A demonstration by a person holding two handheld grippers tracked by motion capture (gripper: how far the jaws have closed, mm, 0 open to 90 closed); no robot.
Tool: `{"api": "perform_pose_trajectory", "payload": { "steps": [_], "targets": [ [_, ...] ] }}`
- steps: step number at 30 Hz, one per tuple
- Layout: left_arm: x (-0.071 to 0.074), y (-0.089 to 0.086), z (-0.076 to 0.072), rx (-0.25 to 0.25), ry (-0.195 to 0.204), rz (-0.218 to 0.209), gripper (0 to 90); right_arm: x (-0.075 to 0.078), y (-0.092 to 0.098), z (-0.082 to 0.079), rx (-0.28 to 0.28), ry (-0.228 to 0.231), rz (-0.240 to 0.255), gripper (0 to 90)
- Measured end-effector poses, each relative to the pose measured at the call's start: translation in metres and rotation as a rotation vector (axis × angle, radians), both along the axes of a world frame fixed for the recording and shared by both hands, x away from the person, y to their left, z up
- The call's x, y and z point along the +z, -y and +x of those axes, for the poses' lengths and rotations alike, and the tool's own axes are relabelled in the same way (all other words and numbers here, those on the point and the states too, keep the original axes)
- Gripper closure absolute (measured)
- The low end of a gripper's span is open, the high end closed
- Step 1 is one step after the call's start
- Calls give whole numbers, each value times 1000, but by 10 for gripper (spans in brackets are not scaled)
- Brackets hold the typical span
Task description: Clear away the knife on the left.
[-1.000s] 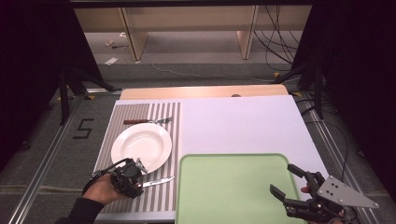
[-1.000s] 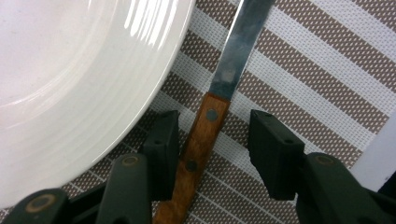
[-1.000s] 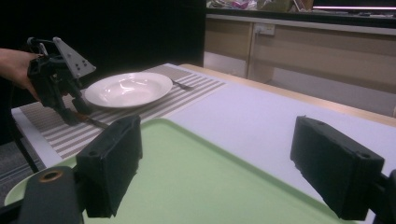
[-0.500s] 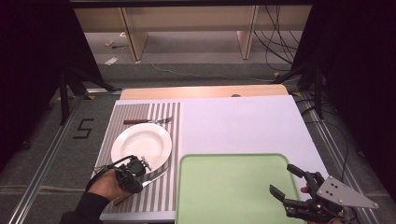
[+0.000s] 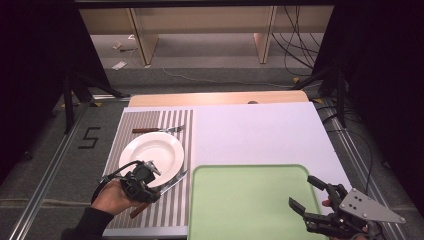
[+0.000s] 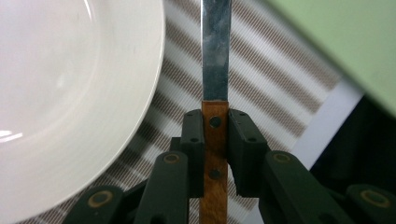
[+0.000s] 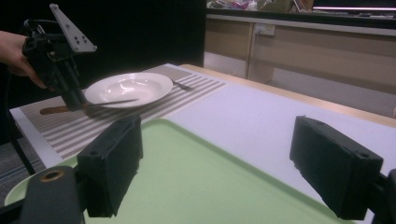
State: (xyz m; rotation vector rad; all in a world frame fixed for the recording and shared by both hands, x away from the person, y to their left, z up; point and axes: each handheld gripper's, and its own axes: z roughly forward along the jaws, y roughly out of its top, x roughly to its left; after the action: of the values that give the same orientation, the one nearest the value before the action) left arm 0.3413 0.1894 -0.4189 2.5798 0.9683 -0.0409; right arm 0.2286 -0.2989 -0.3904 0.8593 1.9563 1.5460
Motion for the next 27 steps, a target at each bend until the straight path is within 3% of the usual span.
{"api": "perform_pose_trajectory", "payload": {
  "steps": [6,13,18,27],
  "targets": [
    [8,10,-1,6,10,-144,771,0,0,0,2,-1,1,182],
    [15,27,-3,17,36,-226,771,0,0,0,4,3,7,182],
    [19,42,-4,-9,46,-263,771,0,0,-1,4,-1,3,182],
    [18,74,-1,-43,4,-284,771,0,0,-1,5,-1,5,182]
  ]
}}
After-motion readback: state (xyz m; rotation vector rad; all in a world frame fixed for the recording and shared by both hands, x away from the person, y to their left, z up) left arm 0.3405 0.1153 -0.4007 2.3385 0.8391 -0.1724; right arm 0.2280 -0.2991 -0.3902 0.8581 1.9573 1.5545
